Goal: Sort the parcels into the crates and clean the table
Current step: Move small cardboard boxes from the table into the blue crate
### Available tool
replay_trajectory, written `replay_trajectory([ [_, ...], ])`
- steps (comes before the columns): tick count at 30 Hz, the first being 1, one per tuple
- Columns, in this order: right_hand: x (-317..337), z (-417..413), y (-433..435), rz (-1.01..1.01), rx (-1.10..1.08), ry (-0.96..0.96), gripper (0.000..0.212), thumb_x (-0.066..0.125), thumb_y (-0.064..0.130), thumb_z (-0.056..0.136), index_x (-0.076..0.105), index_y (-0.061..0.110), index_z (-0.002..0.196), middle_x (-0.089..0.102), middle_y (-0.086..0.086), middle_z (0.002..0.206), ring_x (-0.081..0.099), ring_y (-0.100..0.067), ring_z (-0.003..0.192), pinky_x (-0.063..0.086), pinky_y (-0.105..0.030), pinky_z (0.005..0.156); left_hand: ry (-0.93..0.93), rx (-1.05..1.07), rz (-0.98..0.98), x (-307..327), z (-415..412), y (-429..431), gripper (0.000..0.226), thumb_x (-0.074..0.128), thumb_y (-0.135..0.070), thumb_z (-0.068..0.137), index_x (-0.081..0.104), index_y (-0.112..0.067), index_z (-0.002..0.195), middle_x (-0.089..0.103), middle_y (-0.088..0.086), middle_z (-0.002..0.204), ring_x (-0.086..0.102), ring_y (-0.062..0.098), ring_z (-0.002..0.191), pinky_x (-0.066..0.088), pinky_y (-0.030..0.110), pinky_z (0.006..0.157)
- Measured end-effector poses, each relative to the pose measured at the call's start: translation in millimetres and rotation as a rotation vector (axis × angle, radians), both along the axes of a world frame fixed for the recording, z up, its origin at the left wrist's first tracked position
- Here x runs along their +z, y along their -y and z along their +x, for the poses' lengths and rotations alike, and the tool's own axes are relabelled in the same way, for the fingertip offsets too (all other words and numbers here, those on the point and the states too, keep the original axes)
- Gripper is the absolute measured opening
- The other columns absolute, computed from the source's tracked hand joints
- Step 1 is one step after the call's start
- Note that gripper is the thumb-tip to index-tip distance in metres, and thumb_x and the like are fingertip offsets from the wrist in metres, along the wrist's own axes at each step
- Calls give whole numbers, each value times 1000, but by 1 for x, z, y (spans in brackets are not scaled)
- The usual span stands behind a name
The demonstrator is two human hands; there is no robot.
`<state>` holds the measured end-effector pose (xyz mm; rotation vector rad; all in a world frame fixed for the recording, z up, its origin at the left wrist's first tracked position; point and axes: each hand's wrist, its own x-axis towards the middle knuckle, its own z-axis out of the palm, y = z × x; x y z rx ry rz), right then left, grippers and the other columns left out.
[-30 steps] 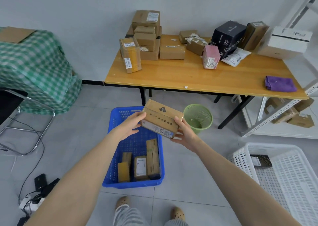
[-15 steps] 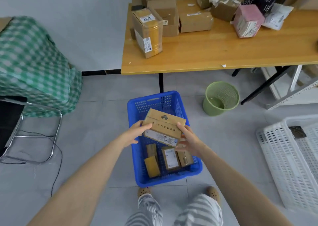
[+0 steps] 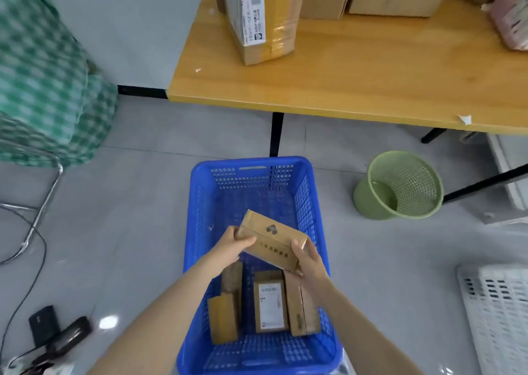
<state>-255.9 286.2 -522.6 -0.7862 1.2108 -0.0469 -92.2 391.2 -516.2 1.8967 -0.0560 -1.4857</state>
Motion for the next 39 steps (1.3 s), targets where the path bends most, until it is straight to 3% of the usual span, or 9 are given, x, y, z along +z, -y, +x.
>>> replay_trajectory([
  [7,-126,24,0,-233,203,-143,8,55,22,94,52,28,89,63,-1,99,61,-26,102,54,-50,87,114,25,108,-125,14,-8,41,58,-30,93,38,-19,127,49,-3,125,49,13,109,41,31,90],
  [13,-238,33,-24,-318,374,-277,32,52,20,93,48,13,124,54,-12,124,55,-28,109,47,-46,97,199,32,185,-243,2,-18,47,54,-20,95,24,-13,131,44,0,124,45,17,106,39,33,90],
  [19,-294,39,-40,-265,484,-314,83,52,24,94,-8,23,151,27,-10,148,40,-27,130,36,-37,108,387,-86,294,-328,-22,-25,43,57,-15,91,36,-7,127,50,14,127,51,28,115,44,37,95],
  [22,-324,38,-34,-314,597,-369,90,51,27,95,-23,31,146,20,-13,149,39,-27,129,36,-36,106,453,-260,320,-355,-33,-24,79,55,-32,93,2,-19,150,43,14,141,48,31,124,42,41,103],
  [25,-339,37,-22,-295,740,-395,86,46,35,98,-27,41,143,12,-17,153,37,-31,132,36,-37,101,407,-389,273,-376,-42,-23,89,47,-34,96,-30,-36,141,21,15,154,39,29,133,36,44,108],
  [28,-351,41,-22,-323,972,-539,82,40,40,99,-26,31,145,7,-20,155,28,-32,138,31,-41,108,361,-510,355,-385,-43,-20,79,38,-26,100,-28,-37,143,39,19,145,59,25,109,48,37,94],
  [31,-343,47,-33,-633,1343,-771,76,39,34,101,-15,11,150,5,-21,153,24,-31,137,30,-37,108,487,-740,471,-374,-43,-10,88,41,-5,94,-26,-31,145,57,17,126,64,21,85,54,33,79],
  [35,-332,45,-39,-717,1625,-722,75,41,22,98,-10,1,149,-22,-13,156,-5,-28,146,13,-39,117,577,-901,582,-359,-48,0,100,55,-7,90,-27,-24,145,34,23,146,47,35,125,46,40,98],
  [39,-315,39,-24,-523,1367,-576,73,43,12,94,-1,11,152,-11,-7,159,2,-25,147,16,-36,118,521,-918,620,-338,-56,-3,103,60,-10,87,-22,-22,147,7,19,155,17,37,142,33,44,109],
])
